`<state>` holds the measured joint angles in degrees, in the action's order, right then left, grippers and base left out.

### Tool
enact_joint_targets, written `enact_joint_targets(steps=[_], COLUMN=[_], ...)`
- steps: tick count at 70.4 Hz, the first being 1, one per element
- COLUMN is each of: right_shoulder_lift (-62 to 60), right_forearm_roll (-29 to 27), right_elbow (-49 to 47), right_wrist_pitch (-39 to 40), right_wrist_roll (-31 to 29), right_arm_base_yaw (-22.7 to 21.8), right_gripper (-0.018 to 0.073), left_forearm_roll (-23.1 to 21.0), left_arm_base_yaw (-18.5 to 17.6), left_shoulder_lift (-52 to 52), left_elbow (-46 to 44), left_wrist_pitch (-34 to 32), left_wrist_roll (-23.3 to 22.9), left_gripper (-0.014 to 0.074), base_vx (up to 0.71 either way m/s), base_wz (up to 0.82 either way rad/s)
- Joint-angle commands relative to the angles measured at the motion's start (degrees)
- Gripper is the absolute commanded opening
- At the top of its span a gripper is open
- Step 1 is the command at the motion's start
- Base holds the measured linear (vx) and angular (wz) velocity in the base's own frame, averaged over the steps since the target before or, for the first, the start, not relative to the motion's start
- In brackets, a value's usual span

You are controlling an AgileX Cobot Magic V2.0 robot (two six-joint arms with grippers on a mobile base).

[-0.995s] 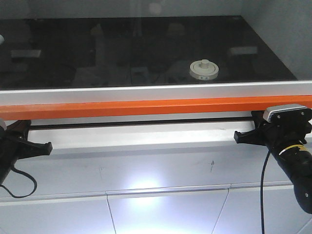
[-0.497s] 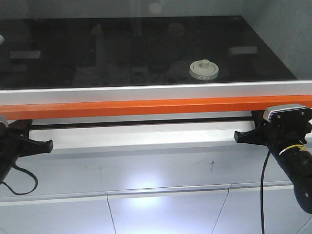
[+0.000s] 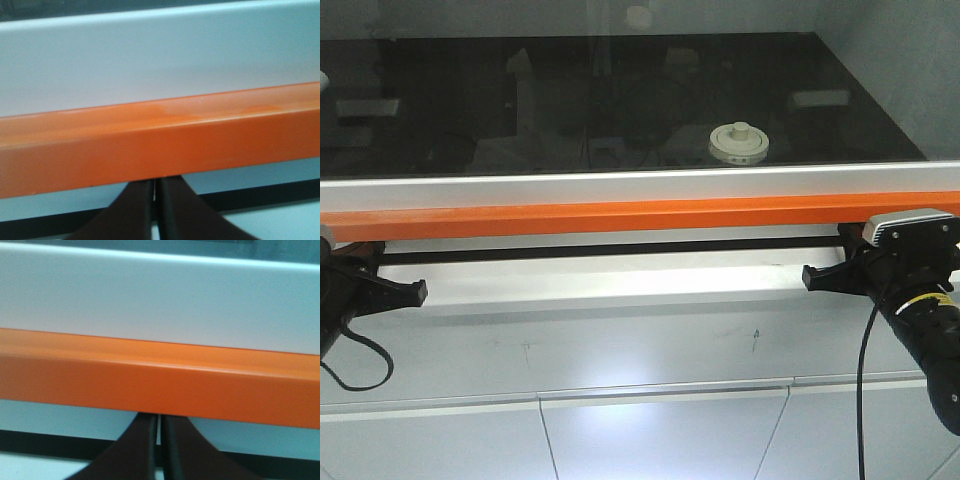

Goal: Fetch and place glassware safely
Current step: 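Lift the orange handle bar with both grippers to raise the sash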

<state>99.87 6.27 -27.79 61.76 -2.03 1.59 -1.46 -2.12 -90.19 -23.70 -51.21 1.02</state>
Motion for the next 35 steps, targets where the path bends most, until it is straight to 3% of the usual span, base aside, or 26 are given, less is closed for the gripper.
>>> enact_joint_targets(steps=[1, 35], right_shoulder_lift=[-4.3, -10.2], right_forearm_roll=[0.4, 0.4], right_elbow=[-1.7, -5.6], right_wrist_pitch=[9.4, 3.8], right_wrist_roll=[-0.2, -0.2], right_arm_base_yaw=[-0.1, -0.1], right_gripper=[-0.0001, -0.0001], left_forearm_roll=[0.4, 1.5], left_arm_base_yaw=[0.1, 0.1], left_shoulder_lift=[4.4, 10.0], left_elbow=[-5.0, -10.2], left_wrist_pitch=[-12.9, -6.1], left_wrist_roll=[-0.1, -0.1], left_gripper=[-0.0007, -0.0007], base_vx=[0.00, 0.00], base_wz=[0.00, 0.01])
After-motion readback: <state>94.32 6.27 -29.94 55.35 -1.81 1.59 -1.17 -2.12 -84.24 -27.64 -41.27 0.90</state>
